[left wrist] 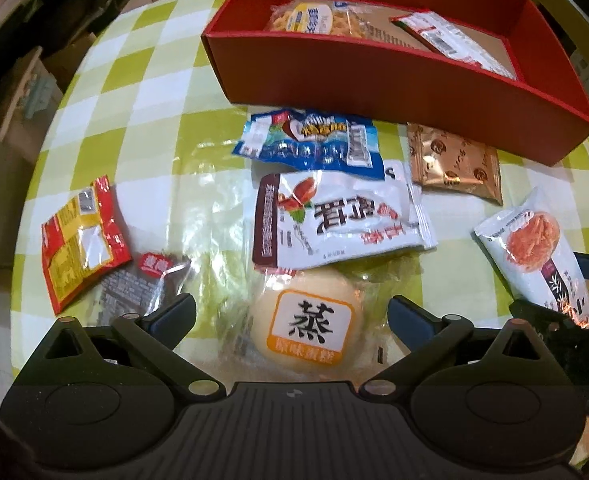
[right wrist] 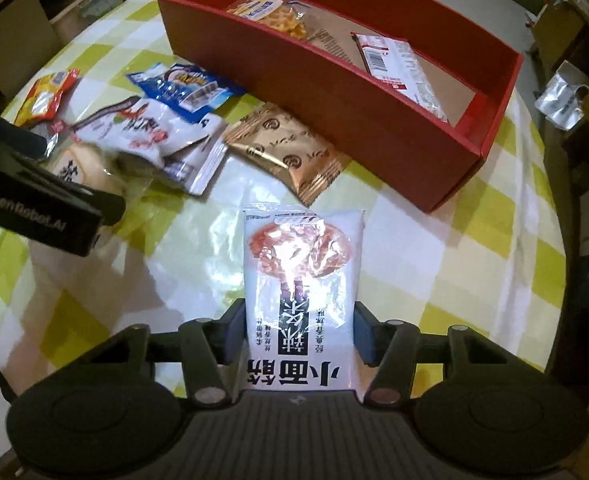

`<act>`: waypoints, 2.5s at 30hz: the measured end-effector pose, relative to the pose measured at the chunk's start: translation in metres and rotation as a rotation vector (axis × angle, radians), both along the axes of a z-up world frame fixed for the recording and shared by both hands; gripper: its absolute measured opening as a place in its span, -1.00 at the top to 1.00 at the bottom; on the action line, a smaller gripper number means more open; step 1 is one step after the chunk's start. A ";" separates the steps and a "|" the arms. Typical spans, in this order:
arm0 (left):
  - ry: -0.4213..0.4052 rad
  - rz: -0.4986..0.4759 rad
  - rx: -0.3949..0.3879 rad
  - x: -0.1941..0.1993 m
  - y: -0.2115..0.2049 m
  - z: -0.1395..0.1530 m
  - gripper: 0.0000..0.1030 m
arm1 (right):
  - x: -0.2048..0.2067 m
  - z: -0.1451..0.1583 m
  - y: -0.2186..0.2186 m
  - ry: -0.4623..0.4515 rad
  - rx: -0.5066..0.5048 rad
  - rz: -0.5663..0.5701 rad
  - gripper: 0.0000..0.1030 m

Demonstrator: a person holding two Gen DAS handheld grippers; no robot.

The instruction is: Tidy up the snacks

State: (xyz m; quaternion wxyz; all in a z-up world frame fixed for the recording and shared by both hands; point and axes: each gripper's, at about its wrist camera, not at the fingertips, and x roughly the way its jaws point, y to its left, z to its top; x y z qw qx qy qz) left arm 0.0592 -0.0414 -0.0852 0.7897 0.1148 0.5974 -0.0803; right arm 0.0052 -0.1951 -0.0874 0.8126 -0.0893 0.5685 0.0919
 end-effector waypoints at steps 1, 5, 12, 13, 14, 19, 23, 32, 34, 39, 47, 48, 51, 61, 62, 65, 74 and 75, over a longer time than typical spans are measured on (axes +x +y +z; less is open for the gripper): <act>0.002 0.002 -0.003 -0.001 0.000 -0.001 -1.00 | -0.002 0.001 0.000 0.005 0.008 -0.005 -0.21; -0.006 0.003 -0.016 0.002 0.002 0.000 -1.00 | -0.010 0.001 0.004 0.012 0.023 -0.013 -0.21; 0.036 -0.006 -0.037 0.010 -0.001 -0.012 -1.00 | -0.002 0.000 0.004 0.010 0.041 -0.041 -0.24; 0.046 -0.006 -0.036 0.010 -0.002 -0.014 -1.00 | -0.001 0.000 0.005 0.006 0.039 -0.041 -0.24; 0.057 -0.004 -0.036 0.012 -0.002 -0.017 -1.00 | -0.001 0.000 0.005 0.005 0.039 -0.041 -0.24; 0.079 -0.006 -0.057 0.016 -0.002 -0.024 -0.96 | -0.001 0.001 0.002 0.008 0.048 -0.033 -0.23; 0.060 -0.036 -0.062 0.012 -0.008 -0.018 -0.72 | -0.001 0.001 0.002 0.009 0.047 -0.035 -0.21; -0.019 -0.124 0.037 -0.007 -0.033 -0.013 -0.43 | -0.002 0.002 0.003 0.010 0.050 -0.041 -0.18; -0.024 -0.128 0.047 -0.009 -0.034 -0.014 -0.42 | -0.002 0.002 0.003 0.009 0.052 -0.042 -0.16; -0.035 -0.127 0.062 -0.008 -0.028 -0.013 -0.33 | -0.003 0.006 0.002 -0.005 0.063 -0.046 -0.12; -0.066 -0.143 0.061 -0.025 -0.025 0.008 -0.23 | -0.006 0.024 0.001 -0.059 0.084 -0.057 -0.08; -0.068 -0.143 0.056 -0.024 -0.025 0.010 -0.21 | -0.006 0.028 0.001 -0.068 0.088 -0.059 -0.08; -0.072 -0.145 0.040 -0.026 -0.025 0.016 -0.16 | -0.007 0.036 -0.001 -0.090 0.099 -0.068 -0.08; -0.099 -0.171 0.021 -0.029 -0.028 0.025 0.06 | -0.007 0.044 -0.004 -0.114 0.116 -0.086 -0.08; -0.096 -0.165 0.015 -0.028 -0.027 0.025 0.06 | -0.007 0.045 -0.004 -0.114 0.117 -0.086 -0.08; -0.091 -0.151 -0.005 -0.026 -0.024 0.027 0.07 | -0.007 0.046 -0.006 -0.117 0.120 -0.089 -0.08; -0.115 -0.150 -0.049 -0.028 -0.024 0.046 0.09 | -0.005 0.058 -0.015 -0.151 0.147 -0.111 -0.08; -0.120 -0.145 -0.063 -0.027 -0.022 0.051 0.09 | -0.004 0.061 -0.016 -0.158 0.151 -0.116 -0.08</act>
